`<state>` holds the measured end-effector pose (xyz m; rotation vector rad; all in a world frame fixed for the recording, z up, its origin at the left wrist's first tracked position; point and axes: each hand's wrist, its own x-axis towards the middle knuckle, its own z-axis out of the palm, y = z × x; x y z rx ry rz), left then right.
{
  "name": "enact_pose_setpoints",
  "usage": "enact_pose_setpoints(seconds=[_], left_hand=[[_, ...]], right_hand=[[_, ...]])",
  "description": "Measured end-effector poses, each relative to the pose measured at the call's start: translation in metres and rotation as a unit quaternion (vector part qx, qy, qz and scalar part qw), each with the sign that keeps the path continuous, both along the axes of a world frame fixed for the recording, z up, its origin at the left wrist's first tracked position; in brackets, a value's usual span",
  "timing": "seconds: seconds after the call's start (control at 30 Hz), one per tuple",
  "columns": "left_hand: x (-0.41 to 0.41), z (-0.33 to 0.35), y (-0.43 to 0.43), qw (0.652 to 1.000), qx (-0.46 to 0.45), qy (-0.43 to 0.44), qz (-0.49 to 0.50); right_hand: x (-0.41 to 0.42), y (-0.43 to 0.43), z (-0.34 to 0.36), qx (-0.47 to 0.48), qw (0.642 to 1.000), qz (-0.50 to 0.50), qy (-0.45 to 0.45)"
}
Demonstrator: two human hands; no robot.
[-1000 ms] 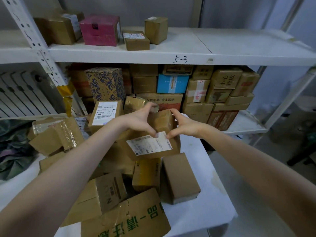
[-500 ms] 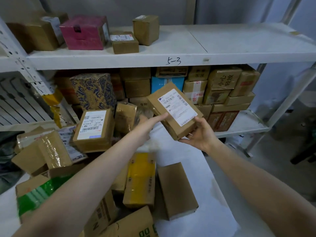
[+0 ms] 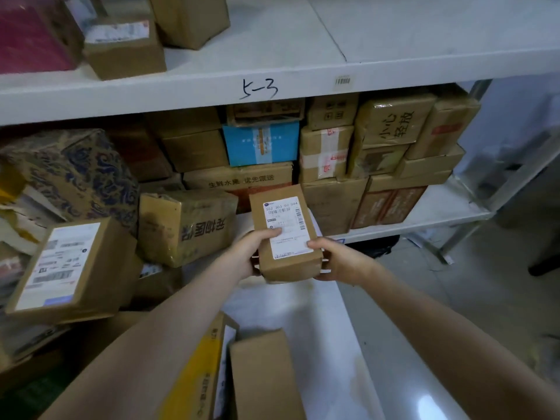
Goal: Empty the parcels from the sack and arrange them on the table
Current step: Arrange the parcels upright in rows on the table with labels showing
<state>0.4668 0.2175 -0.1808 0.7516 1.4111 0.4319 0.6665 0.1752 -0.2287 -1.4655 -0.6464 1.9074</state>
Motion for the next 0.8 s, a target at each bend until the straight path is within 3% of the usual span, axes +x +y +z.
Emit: enact_pose_setpoints(seconds=[0.17,0.37,0.5,0.63,0.8], left_hand=[[0.021,-0.027,0.024,0.99,0.071,0.123,0.005],[0.023,-0.048,0.044,0.988,0.098,0.122,0.022],[0.015,-0.059,0.054,0.987,0.094,0.122,0.042],[0.019,-0.068,0.057,0.986,0.111,0.119,0.022],[0.024,-0.065,0.059,0.988,0.118,0.101,0.017]], right_hand=[[0.007,0.037,-0.031,0.001,0.996,-0.048,-0.07],[0.0,0.077,-0.044,0.014,0.993,-0.111,-0.049],[-0.016,0.087,-0.056,0.031,0.989,-0.088,-0.117],[-0.019,0.085,-0.054,0.131,0.974,-0.054,-0.175],[-0.019,0.079,-0.052,0.262,0.909,0.011,-0.324]])
